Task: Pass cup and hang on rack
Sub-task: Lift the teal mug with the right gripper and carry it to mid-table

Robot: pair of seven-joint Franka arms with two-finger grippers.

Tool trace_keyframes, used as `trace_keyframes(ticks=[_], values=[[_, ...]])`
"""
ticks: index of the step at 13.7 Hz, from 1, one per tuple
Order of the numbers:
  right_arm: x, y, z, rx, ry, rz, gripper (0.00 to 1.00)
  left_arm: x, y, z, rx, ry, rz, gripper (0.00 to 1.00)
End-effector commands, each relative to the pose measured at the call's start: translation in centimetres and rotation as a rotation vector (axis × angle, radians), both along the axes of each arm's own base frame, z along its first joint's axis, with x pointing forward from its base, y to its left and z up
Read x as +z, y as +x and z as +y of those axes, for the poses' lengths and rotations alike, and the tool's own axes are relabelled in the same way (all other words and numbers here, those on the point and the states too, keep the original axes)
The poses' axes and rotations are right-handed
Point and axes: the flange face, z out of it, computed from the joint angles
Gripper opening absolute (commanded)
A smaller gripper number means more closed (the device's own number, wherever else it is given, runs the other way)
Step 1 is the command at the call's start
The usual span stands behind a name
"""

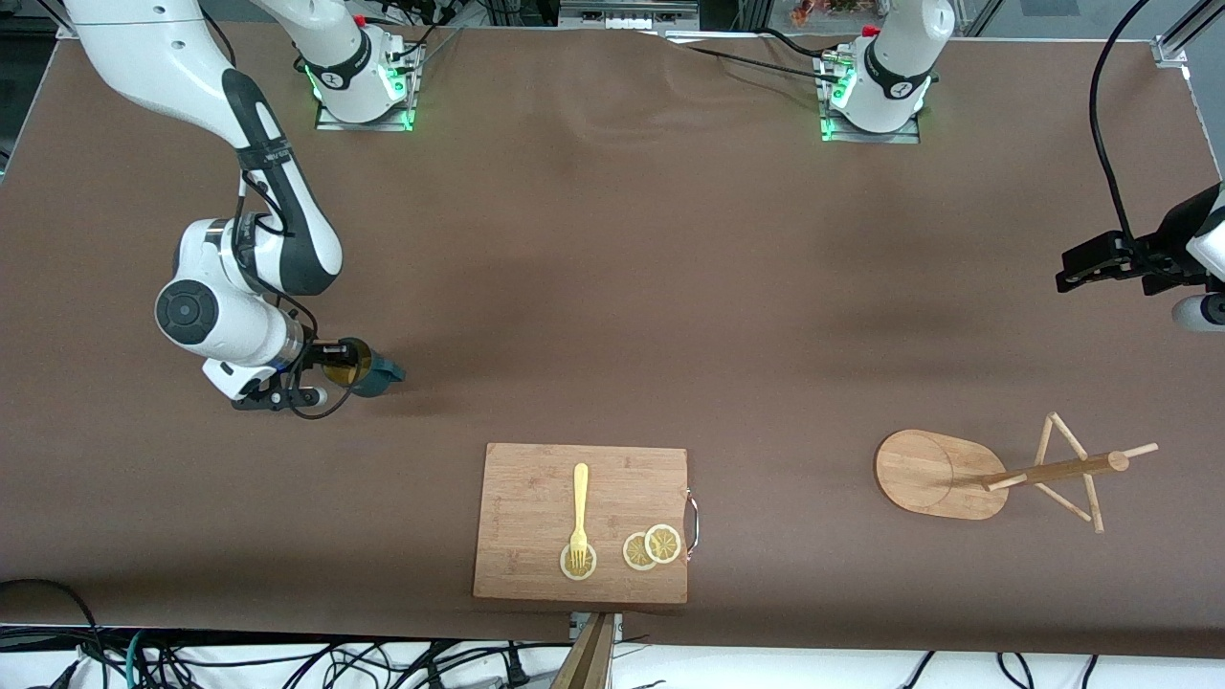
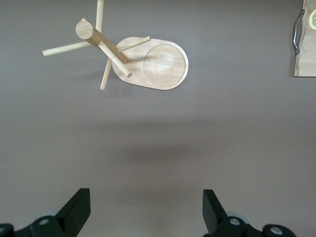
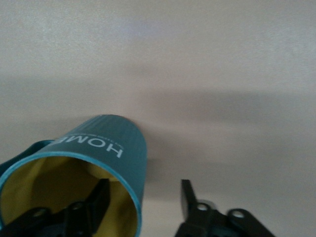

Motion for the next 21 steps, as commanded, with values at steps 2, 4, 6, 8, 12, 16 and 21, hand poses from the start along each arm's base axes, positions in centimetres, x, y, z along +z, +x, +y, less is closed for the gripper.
trace_keyframes(ticks=[2, 4, 6, 8, 12, 16, 21], values=[[0.9, -0.6, 2.9, 0.015, 0.030, 0.009, 0.00, 0.5, 0.4, 0.1, 0.004, -0.022, -0.011, 1.00], [2.8, -0.6, 6.3, 0.067, 0.054, 0.020, 0.00, 0.4, 0.4, 0.1, 0.006, -0.022, -0.010, 1.00], [5.1, -0.8, 10.9, 0.012, 0.069, 0.033, 0.00, 0.5, 0.4, 0.0, 0.004, -0.022, -0.011, 1.00], [7.7, -1.6, 17.8, -0.045, 0.071, 0.032, 0.00, 0.5, 0.4, 0.0, 0.006, -0.022, -0.011, 1.00], [9.8, -5.7, 33.6, -0.110, 0.085, -0.012, 0.00, 0.4, 0.4, 0.0, 0.006, -0.022, -0.010, 1.00], [7.7, -12.6, 47.3, -0.149, 0.090, -0.024, 0.00, 0.4, 0.4, 0.0, 0.006, -0.022, -0.010, 1.00], [5.3, -16.4, 52.1, -0.083, 0.086, -0.036, 0.00, 0.4, 0.4, 0.0, 0.006, -0.022, -0.010, 1.00]])
